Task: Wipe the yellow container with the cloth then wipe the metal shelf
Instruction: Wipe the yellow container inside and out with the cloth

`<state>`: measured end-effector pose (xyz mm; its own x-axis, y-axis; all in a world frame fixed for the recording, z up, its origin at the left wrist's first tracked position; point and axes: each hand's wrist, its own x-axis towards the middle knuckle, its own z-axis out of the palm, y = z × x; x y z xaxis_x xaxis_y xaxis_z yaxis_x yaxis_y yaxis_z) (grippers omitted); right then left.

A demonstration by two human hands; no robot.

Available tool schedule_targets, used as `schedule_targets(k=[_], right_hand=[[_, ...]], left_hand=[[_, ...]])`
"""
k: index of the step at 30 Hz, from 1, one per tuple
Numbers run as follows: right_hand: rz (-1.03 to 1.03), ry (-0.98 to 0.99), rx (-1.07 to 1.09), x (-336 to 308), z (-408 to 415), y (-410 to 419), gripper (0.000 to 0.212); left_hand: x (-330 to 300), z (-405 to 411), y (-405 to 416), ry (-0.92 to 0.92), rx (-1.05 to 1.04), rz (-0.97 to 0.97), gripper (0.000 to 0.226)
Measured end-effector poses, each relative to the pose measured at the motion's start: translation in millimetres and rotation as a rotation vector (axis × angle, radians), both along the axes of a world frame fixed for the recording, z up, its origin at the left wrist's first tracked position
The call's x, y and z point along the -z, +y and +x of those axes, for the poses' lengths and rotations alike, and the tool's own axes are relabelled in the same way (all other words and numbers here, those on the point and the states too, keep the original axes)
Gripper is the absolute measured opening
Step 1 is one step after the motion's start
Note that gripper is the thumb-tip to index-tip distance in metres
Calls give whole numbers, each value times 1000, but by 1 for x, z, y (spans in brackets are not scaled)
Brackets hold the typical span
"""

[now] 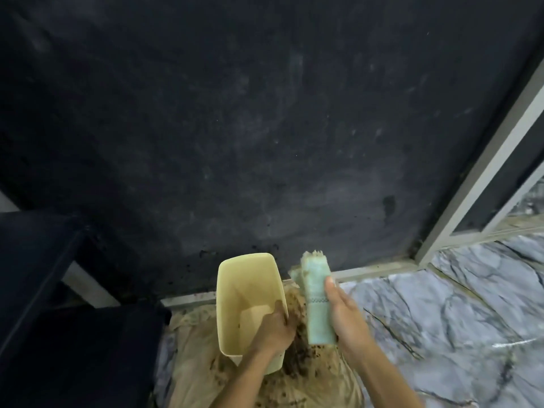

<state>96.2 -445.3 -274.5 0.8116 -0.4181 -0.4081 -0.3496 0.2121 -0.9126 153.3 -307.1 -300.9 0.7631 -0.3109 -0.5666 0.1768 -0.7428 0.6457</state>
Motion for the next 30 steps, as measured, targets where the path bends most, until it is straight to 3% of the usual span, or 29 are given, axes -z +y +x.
schedule_targets(k=[4,8,13,19,25,30], right_hand=[[-139,-3,14,31,-2,12,31],[-234,-157,-148,49,3,36,40],[-494,-302,-426,82,8,86,44],[-417,-199,-433,138,19,133,54],[-409,-110,-414,141,59,148,50],[-401,-279,-470,120,51,166,51]], left_hand=[[26,12,4,1,-28,-18,57],[20,7,55,34,-155,-98,60],[10,6,116,36,-301,-204,43],[15,9,121,42,-339,-242,14],[22,9,120,-52,-368,-225,52],[24,5,128,-32,-366,-224,26]])
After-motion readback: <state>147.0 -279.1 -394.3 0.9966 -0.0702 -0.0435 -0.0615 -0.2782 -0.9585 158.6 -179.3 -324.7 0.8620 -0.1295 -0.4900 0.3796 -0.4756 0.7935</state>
